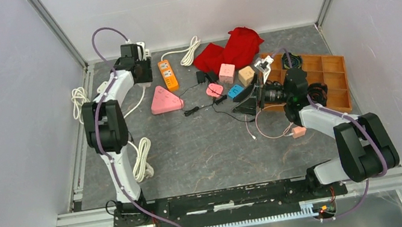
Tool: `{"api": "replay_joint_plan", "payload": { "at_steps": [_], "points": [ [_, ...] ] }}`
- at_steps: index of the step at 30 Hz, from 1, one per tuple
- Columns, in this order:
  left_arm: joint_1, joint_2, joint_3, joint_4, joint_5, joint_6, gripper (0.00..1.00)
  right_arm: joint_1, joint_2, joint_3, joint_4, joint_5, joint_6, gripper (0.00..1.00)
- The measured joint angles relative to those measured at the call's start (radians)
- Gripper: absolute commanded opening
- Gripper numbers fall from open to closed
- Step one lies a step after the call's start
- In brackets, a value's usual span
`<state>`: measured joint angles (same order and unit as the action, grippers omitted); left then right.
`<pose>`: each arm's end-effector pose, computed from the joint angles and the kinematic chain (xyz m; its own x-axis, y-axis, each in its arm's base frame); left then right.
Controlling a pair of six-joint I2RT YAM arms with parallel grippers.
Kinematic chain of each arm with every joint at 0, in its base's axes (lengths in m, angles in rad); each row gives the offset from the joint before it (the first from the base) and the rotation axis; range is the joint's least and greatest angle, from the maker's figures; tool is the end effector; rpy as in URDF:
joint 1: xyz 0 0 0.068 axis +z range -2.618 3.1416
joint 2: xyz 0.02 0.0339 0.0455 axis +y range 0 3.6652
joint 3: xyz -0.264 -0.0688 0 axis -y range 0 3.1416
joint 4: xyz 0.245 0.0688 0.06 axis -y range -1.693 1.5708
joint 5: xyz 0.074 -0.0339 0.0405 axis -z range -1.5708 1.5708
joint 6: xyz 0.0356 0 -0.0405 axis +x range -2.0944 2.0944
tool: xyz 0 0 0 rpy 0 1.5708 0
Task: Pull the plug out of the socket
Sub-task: Place the socket at the corner of the board.
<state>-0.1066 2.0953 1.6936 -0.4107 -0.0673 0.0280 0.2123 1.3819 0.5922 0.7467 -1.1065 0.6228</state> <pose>0.4740 -0.0483 0.2219 -0.7199 0.1051 -0.6861 0.0804 0.9944 0.0681 0.2625 0.0891 0.2372 -0.5986 0.1382 -0.7891 -0.7614 0.2079 0.6140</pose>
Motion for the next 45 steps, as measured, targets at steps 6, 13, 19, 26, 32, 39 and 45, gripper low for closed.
{"api": "replay_joint_plan", "payload": {
  "at_steps": [6, 13, 19, 26, 32, 39, 45],
  "points": [
    [0.0, 0.069, 0.07, -0.043, 0.011, 0.032, 0.13, 0.0, 0.0, 0.0, -0.009, 0.0, -0.011, 0.98],
    [0.002, 0.114, 0.105, -0.074, 0.037, 0.034, 0.18, 0.0, 0.0, 0.004, -0.014, 0.0, -0.019, 0.98],
    [0.012, 0.141, 0.109, -0.094, 0.069, 0.035, 0.24, 0.0, 0.0, 0.008, -0.018, 0.0, -0.024, 0.98],
    [0.018, 0.175, 0.127, -0.116, 0.085, 0.034, 0.4, 0.0, 0.001, 0.008, -0.026, 0.0, -0.027, 0.98],
    [0.021, 0.186, 0.131, -0.132, 0.096, 0.034, 0.45, 0.0, 0.001, 0.008, -0.027, 0.0, -0.031, 0.98],
    [0.033, 0.186, 0.151, -0.138, 0.11, 0.031, 0.53, 0.0, 0.001, 0.008, -0.031, 0.0, -0.038, 0.98],
    [0.038, 0.179, 0.166, -0.14, 0.145, 0.02, 0.57, 0.0, 0.001, 0.01, -0.032, 0.0, -0.039, 0.98]
  ]
}}
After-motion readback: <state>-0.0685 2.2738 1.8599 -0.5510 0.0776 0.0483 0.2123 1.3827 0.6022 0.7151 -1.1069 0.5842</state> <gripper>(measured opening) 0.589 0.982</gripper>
